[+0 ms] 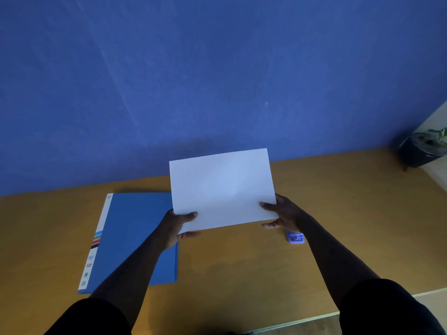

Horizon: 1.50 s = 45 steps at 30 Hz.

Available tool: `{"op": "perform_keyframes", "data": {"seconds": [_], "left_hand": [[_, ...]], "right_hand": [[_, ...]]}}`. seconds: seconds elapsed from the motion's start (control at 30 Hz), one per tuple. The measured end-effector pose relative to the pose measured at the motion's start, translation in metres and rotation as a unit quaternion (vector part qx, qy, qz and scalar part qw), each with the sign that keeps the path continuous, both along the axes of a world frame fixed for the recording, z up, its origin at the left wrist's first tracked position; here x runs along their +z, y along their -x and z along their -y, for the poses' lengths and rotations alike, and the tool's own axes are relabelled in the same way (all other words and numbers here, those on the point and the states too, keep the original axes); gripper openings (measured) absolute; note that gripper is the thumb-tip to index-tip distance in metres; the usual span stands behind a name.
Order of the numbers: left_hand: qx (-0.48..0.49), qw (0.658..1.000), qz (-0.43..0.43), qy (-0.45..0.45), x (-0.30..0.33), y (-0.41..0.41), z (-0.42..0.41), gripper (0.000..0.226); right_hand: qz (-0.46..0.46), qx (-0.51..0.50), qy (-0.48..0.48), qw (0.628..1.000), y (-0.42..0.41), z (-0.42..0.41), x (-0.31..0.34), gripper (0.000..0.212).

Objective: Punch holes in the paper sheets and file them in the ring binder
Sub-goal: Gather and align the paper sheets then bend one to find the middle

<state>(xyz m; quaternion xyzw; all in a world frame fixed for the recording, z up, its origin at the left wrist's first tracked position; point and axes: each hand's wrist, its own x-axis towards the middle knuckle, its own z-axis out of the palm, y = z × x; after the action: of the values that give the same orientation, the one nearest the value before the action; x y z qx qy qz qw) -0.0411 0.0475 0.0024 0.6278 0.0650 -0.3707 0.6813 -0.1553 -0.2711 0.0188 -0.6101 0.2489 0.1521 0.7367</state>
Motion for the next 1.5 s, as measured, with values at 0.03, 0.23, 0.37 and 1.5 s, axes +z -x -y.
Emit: {"op": "perform_keyframes", "data": {"seconds": [0.03,0.23,0.37,1.5], "left_hand": [[-0.003,1.0,0.001,-0.001,-0.001,-0.001,0.0,0.046],[-0.02,1.0,0.019,-0.01,-0.002,-0.006,0.001,0.062],[-0.028,0.999,0.018,-0.011,-0.002,-0.009,0.004,0.061],[0.011,0.998,0.047,-0.049,-0.005,-0.018,0.035,0.042]], "right_hand": [[0.006,-0.001,0.006,1.0,-0.001,0.0,-0.001,0.039],[0.024,-0.008,0.023,0.999,-0.006,0.002,-0.006,0.041],[0.029,-0.028,0.025,0.999,-0.007,0.002,-0.009,0.035],[-0.031,-0.105,0.137,0.985,-0.004,0.029,-0.023,0.026]]}}
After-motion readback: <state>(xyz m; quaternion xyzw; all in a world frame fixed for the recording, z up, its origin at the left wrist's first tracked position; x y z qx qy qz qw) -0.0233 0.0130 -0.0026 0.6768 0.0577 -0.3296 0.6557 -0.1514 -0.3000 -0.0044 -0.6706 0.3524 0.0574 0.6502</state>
